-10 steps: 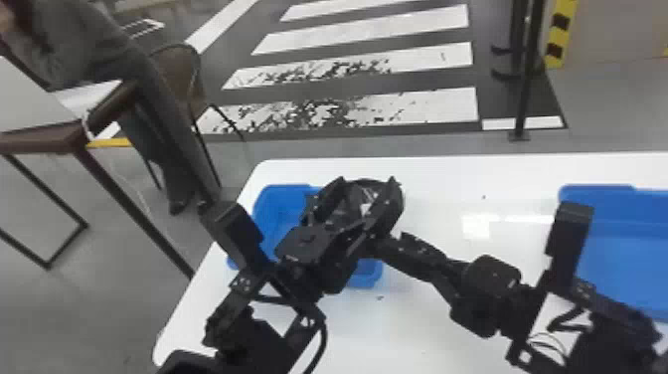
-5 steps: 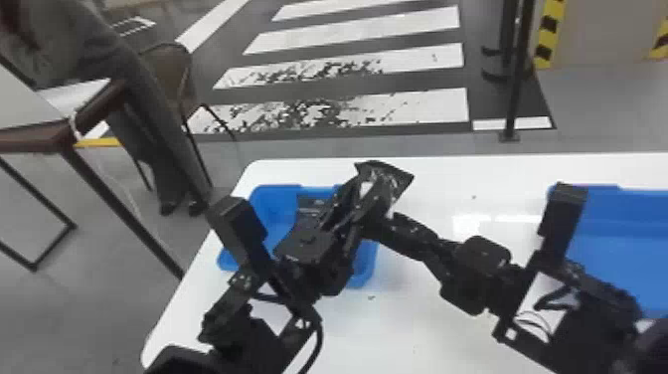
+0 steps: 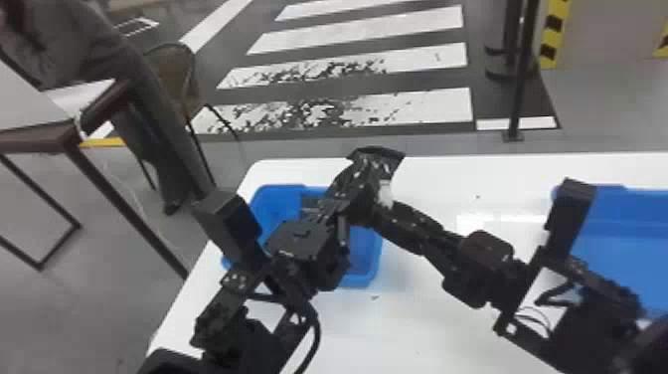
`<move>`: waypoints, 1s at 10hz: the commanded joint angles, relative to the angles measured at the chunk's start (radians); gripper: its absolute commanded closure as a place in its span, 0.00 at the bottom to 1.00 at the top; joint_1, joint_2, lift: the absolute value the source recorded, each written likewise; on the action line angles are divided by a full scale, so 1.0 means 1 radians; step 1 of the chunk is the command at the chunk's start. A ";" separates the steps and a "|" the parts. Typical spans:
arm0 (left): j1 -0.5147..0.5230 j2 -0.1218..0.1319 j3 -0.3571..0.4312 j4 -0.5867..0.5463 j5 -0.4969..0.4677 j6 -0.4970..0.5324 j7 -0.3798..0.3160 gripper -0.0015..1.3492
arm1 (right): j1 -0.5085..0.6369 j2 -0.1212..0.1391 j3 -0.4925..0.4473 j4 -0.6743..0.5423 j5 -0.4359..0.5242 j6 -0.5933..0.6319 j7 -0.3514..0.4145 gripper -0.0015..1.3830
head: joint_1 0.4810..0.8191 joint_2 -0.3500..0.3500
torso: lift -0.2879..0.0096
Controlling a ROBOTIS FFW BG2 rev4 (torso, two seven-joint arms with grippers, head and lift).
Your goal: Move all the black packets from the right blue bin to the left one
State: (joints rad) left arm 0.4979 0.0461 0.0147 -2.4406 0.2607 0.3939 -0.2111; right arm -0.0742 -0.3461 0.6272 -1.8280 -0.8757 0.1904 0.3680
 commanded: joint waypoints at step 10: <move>-0.201 -0.031 0.177 0.562 -0.438 -0.463 0.187 0.80 | 0.091 0.021 -0.153 0.013 -0.032 -0.009 0.000 0.08 | 0.63 1.00 | 0.50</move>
State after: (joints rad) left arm 0.3015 0.0174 0.1847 -1.9033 -0.1762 -0.0436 -0.0243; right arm 0.0164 -0.3262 0.4843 -1.8126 -0.9097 0.1815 0.3678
